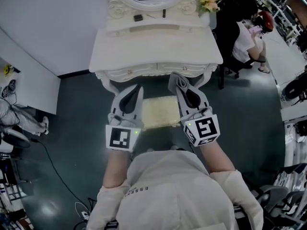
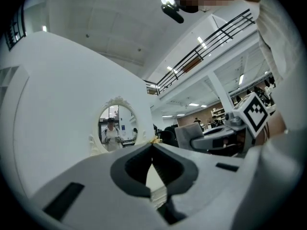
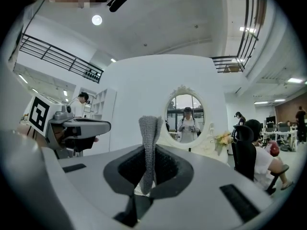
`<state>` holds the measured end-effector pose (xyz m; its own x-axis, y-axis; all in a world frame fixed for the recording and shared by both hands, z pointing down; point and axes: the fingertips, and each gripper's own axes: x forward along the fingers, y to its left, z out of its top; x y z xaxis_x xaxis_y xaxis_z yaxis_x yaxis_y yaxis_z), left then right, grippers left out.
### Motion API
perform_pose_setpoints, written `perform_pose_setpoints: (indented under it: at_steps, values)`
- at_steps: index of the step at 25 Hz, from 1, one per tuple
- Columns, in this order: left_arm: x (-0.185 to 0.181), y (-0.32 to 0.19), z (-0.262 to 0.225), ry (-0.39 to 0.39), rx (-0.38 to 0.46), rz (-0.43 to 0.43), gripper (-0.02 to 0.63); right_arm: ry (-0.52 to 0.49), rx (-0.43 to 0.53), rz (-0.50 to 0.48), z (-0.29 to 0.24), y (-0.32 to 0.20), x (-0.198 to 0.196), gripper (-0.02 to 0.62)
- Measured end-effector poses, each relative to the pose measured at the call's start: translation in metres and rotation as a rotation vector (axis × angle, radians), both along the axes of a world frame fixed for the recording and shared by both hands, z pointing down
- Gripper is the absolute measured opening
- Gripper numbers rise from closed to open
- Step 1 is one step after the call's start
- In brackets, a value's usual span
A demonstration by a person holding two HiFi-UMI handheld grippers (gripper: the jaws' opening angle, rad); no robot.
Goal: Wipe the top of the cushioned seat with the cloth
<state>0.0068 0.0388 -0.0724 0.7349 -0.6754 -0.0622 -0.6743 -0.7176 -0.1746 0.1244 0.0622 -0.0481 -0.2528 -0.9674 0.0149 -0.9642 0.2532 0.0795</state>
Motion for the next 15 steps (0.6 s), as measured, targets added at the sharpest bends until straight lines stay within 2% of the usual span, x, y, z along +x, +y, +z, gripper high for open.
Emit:
perform_pose_setpoints:
  at_steps: [4,15]
  values:
    - [-0.003,0.001,-0.012,0.029,0.013,-0.017,0.002,-0.017,-0.006,-0.011,0.000,-0.001,-0.001,0.029]
    - [-0.006,0.001,-0.017,0.015,0.039,-0.026,0.002,-0.021,-0.002,-0.053,-0.001,-0.005,-0.006,0.028]
